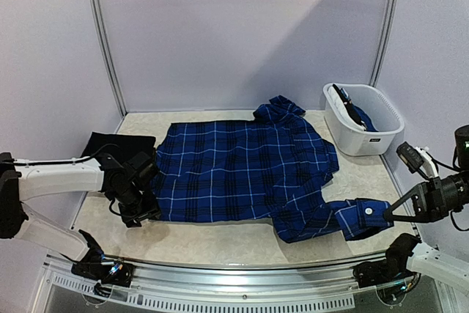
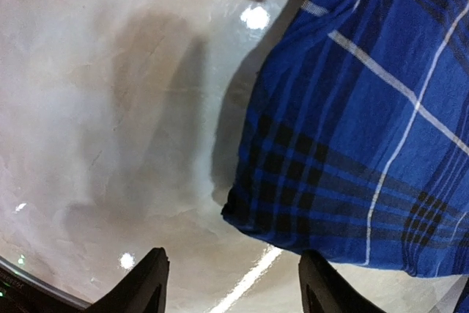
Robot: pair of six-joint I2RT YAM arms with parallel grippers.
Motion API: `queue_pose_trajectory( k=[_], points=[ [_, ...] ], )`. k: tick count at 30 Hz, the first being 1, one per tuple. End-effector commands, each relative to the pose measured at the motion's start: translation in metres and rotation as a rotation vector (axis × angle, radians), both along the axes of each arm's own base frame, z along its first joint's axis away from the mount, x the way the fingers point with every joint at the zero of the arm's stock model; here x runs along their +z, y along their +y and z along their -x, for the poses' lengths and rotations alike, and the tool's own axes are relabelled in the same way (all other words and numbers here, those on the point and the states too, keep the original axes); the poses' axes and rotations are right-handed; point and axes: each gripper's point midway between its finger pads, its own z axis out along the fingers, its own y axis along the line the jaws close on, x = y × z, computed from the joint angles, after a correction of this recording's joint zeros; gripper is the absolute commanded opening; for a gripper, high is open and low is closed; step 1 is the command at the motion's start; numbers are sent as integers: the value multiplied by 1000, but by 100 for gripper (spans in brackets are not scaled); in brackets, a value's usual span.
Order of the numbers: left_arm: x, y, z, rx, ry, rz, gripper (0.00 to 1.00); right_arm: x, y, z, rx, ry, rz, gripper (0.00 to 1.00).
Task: Fold and stack the mixed laundry pile
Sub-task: Pick up the flattened shirt from the center of the board.
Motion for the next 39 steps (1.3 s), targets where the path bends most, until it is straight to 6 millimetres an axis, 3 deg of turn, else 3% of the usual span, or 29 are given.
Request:
queue_pose_trajectory(
  k=[1,8,20,26,32,39],
  points=[
    [-4,3,-8,93,-45,25,60,-12,0,1,1,60,40,0],
    [22,12,-17,133,-176,45,63,-13,1,0,8,61,45,0],
    [13,12,-32,150,-220,48,63,-19,4,0,34,74,43,0],
    [-6,3,-39,150,-211,89,48,-20,6,0,41,78,42,0],
    [-10,-1,-41,113,-173,63,0,-18,6,-2,45,64,46,0],
    [10,5,-35,85,-146,21,0,-1,8,-15,23,-14,42,0]
  ],
)
